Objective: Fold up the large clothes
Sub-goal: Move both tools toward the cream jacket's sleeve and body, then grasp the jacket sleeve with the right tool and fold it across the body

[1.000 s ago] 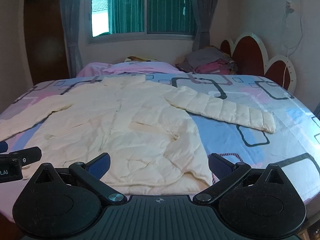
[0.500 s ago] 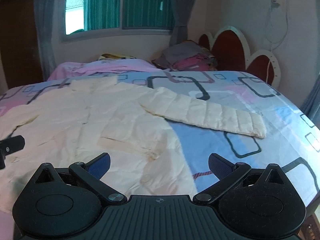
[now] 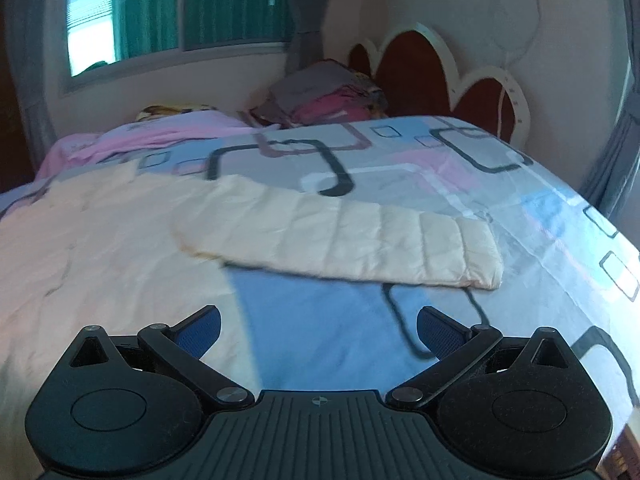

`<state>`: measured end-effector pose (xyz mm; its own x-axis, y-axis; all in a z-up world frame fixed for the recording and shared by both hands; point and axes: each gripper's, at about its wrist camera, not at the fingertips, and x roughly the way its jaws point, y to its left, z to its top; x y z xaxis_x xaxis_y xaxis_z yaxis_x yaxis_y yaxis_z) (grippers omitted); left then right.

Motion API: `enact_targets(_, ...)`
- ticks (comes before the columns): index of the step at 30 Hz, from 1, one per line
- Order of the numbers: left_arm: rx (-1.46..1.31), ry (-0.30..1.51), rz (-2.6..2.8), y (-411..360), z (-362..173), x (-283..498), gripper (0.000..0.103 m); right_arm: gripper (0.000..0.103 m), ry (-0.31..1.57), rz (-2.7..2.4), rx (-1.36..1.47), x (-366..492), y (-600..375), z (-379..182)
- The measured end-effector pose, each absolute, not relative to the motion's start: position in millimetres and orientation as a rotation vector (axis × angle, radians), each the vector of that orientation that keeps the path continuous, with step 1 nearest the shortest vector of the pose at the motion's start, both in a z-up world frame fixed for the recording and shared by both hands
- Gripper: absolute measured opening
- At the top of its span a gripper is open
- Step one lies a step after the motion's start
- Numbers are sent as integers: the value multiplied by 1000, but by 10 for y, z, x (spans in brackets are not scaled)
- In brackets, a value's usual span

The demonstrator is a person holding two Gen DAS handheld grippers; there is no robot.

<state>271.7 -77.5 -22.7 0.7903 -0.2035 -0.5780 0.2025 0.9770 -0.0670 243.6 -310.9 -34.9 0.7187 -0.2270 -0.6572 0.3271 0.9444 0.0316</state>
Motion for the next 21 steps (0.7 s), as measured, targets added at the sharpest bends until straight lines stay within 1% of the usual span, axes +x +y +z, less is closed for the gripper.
enact_targets(4, 15, 659, -189, -1058, -321, 3000, 103, 103, 719, -343, 210, 2682, -3618, -506)
enact_targets(10, 36, 718, -177, -1390, -468, 3262, 103, 103, 682, -378, 425, 2809, -4364, -792)
enact_targets(21, 120, 767, -99, -1637, -607, 3520, 103, 102, 680, -386, 738, 2844, -4987, -1306)
